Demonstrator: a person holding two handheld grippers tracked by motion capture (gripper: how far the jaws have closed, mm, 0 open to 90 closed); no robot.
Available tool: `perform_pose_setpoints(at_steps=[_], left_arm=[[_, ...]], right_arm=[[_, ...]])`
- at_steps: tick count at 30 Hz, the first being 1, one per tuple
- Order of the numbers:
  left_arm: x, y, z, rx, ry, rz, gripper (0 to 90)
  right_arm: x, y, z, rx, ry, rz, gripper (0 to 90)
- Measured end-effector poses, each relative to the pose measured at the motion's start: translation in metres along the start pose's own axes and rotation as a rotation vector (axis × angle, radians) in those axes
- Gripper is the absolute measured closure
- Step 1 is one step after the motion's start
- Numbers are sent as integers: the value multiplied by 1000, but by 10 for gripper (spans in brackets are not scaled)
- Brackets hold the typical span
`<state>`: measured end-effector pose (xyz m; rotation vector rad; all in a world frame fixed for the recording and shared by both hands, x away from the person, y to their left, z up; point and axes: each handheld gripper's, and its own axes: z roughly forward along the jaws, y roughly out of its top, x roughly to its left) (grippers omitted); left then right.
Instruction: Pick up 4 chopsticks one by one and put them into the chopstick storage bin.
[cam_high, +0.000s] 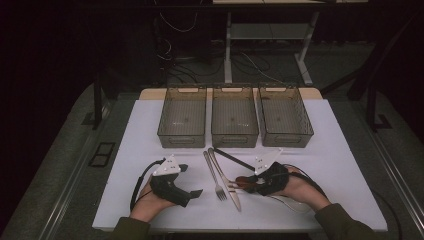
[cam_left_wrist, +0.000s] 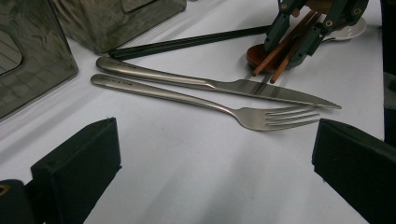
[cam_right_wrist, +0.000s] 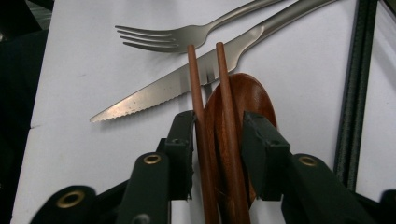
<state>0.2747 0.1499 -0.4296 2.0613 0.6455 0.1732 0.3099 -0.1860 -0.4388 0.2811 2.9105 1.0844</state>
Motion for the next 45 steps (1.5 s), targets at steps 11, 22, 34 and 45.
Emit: perform_pose_setpoints(at_steps=[11,22,34,45], left_arm=[[0,0,0,1,0,0,0],[0,0,0,0,-1,-1,0],[0,0,0,2,-5,-1,0],[0,0,0,4,-8,0,0]], right_arm=[[-1,-1,0,-6,12,4,723],[-2,-1,-1,-17,23,6,782],[-4,-2,-4,-19,32,18,791],[-8,-3,-10,-46,39,36,841]])
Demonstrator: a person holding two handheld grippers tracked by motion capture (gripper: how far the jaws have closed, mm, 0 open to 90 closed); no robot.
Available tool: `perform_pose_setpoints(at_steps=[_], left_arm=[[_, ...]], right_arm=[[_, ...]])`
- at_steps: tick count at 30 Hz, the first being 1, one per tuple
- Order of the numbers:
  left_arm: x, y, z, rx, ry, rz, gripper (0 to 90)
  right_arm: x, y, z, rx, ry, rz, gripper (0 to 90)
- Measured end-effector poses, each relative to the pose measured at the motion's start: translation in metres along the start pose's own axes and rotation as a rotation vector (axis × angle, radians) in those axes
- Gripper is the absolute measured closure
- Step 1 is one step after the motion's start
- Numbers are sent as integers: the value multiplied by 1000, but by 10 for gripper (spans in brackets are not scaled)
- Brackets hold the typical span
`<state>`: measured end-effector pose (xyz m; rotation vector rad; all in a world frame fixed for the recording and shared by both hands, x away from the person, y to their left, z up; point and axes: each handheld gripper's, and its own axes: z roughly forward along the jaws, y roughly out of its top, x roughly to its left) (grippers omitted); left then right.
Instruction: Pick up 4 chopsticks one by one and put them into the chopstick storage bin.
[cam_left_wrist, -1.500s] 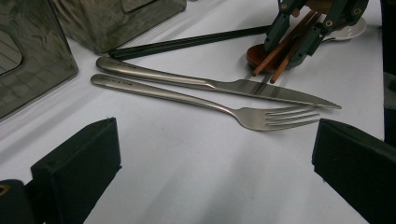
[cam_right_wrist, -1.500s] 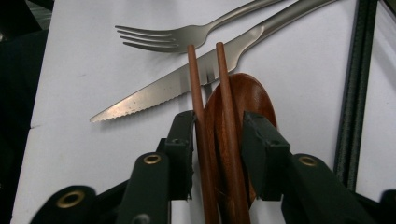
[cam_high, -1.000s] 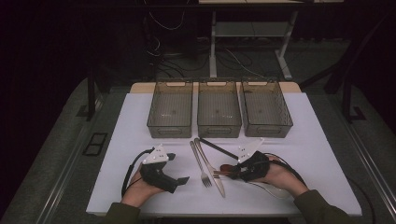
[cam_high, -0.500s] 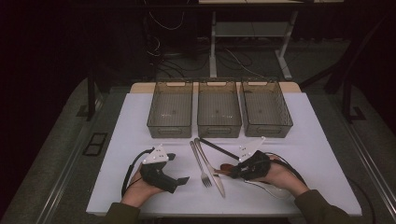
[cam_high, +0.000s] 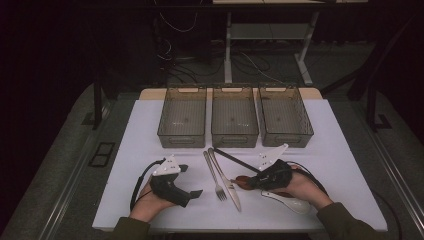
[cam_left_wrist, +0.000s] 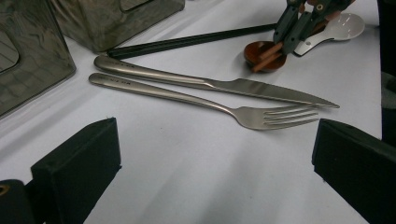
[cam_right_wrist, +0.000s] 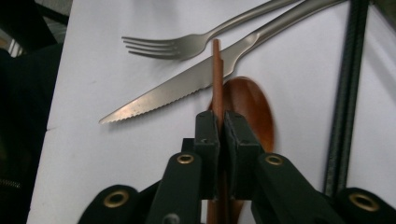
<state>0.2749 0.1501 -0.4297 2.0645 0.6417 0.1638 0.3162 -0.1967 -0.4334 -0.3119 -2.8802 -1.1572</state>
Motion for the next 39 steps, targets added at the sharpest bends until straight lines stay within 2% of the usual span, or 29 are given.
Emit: perform_pose_setpoints(at_steps=[12,23,34,36,37,39], left_arm=[[0,0,0,0,0,1,0],[0,0,0,0,1,1,0],[0,0,0,-1,1,1,0],[0,0,0,0,1,1,0],[0,0,0,0,0,1,0],[0,0,0,-1,0,1,0]], right_arm=[[-1,-1,-2,5,5,2,845],[-6,-3,-10,-18,-12,17,848],[-20,-11,-24,-54,-63,73,848],[-24,-13,-26,-54,-79,91,848],[-27,-16,-28,-68,-83,131,848],[-30,-17,-30,-72,-93,147,848]])
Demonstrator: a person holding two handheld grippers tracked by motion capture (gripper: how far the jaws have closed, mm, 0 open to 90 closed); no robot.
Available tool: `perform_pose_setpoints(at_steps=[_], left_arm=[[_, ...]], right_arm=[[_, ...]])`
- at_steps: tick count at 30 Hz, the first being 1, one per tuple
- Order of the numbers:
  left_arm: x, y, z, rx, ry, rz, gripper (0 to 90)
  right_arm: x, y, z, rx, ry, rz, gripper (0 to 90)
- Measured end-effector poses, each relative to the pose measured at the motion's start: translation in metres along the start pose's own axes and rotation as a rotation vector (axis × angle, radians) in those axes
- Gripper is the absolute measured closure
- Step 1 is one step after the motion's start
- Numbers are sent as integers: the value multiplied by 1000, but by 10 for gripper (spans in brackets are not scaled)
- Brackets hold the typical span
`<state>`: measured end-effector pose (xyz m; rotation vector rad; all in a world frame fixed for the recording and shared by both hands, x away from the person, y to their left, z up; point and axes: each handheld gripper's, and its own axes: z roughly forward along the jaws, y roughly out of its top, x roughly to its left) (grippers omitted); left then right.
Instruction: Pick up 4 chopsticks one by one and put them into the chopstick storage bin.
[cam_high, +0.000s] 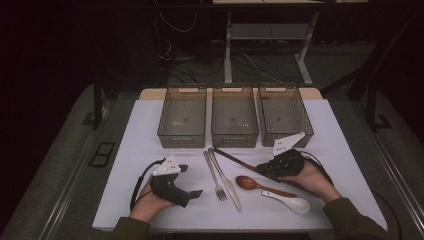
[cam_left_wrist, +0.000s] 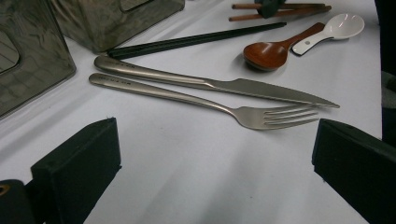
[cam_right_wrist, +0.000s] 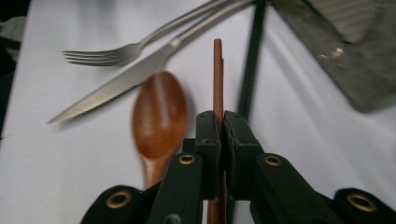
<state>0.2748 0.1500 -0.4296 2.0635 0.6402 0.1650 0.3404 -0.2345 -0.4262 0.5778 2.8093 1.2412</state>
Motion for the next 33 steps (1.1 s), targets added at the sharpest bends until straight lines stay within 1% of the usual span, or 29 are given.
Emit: perform_pose_setpoints(at_steps=[1,2,3,6,8,9,11,13,14,15,16,23,26,30,32,33], left_arm=[[0,0,0,0,0,0,0],[0,0,0,1,-1,1,0],[0,0,0,1,-1,1,0],[0,0,0,2,-1,1,0],[0,0,0,1,0,1,0],[0,0,0,2,0,2,0],[0,0,0,3,1,2,0],[0,0,0,2,1,1,0],[0,0,0,2,1,1,0],[1,0,0,4,1,3,0],[0,0,0,2,1,1,0],[1,0,0,3,0,2,0],[1,0,0,3,0,3,0],[1,0,-1,3,0,1,0],[1,-1,-1,2,0,0,0],[1,-1,-1,1,0,0,0]], right_arm=[[-3,-1,-1,-3,-8,10,848],[-10,-4,-4,-7,-25,26,848],[-10,-4,-4,-7,-25,26,848],[-18,-8,-6,5,-61,47,848],[-23,-10,-5,14,-79,58,847],[-27,-13,-2,28,-92,71,847],[-28,-14,-1,36,-98,74,846],[-31,-16,1,47,-116,84,832],[-31,-16,1,47,-116,84,832],[-31,-16,1,47,-124,87,785],[-32,-17,1,47,-128,93,775],[-31,-16,-4,13,-129,117,588],[-29,-15,-7,5,-145,130,509],[-25,-14,-13,-12,-157,133,436],[-22,-14,-18,-22,-168,124,403],[-18,-14,-23,-28,-180,119,379]])
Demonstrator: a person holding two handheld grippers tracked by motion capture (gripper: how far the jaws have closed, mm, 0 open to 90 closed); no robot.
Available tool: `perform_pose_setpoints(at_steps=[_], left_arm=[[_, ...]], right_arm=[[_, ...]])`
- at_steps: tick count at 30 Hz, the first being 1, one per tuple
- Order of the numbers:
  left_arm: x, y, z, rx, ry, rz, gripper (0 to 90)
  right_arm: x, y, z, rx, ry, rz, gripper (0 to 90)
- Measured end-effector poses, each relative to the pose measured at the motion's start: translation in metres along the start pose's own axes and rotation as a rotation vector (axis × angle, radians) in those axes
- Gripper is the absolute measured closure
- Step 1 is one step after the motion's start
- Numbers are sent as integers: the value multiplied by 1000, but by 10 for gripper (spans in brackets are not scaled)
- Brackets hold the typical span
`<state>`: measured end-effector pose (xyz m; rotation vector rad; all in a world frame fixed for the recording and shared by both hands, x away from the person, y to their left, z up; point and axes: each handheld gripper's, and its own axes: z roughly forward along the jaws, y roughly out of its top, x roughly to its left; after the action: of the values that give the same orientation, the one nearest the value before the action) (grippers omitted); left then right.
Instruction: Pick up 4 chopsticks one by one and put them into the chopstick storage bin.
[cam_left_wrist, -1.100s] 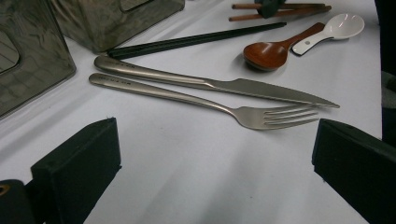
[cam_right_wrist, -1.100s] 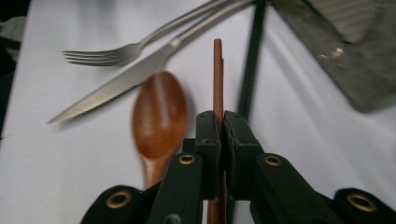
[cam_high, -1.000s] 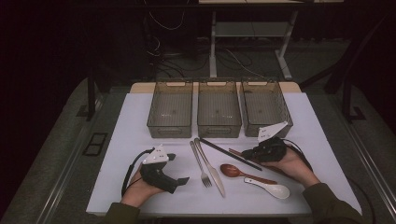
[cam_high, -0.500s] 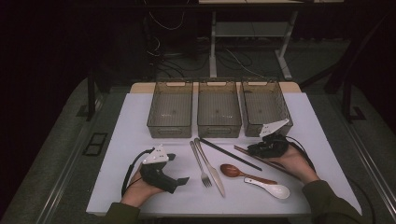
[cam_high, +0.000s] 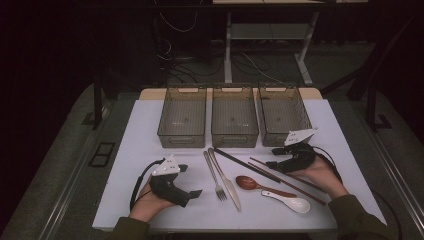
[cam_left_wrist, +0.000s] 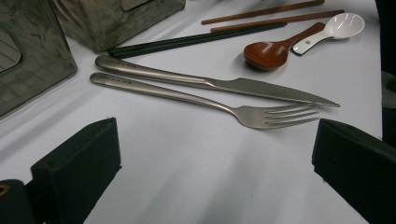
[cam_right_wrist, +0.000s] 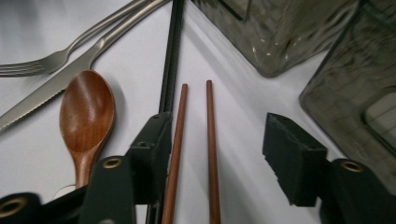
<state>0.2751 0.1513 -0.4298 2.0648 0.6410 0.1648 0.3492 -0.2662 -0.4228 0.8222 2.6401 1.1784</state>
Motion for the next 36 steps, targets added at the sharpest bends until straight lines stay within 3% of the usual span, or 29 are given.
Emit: perform_pose_setpoints(at_steps=[16,24,32,36], left_arm=[[2,-2,-2,-2,8,2,0],[2,-3,-3,-7,5,2,0],[4,-5,-4,-11,5,-1,0],[4,-5,-4,-11,6,-4,0]], right_arm=[[6,-19,-39,-26,-50,20,328],[7,-40,-57,-30,-67,47,327],[7,-64,-70,-26,-77,68,363],[8,-72,-72,-22,-77,74,431]])
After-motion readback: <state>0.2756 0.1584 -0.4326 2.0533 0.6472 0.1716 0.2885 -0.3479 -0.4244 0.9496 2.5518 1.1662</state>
